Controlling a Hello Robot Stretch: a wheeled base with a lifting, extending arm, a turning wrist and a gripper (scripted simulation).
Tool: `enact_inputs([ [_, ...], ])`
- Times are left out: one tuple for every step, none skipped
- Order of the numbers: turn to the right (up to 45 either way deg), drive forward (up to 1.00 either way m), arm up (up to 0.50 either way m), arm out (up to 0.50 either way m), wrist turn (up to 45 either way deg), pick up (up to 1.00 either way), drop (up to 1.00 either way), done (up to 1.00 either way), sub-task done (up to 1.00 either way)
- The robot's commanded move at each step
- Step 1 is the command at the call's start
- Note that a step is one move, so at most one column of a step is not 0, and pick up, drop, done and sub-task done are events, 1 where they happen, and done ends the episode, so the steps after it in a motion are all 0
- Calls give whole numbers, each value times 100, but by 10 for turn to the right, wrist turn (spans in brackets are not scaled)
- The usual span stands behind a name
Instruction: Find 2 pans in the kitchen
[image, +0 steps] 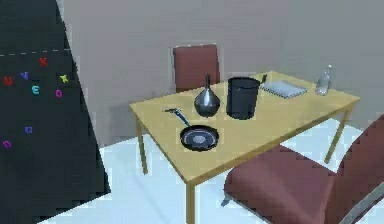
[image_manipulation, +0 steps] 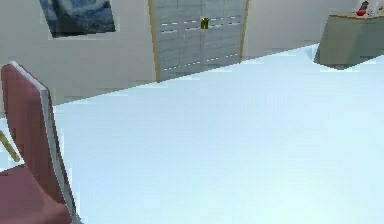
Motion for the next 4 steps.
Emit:
enact_inputs([
  [450,0,0,0,0,0,0,0,0],
  [450,0,0,0,0,0,0,0,0],
  [0,80,0,0,0,0,0,0,0],
  [-270,0,0,0,0,0,0,0,0],
])
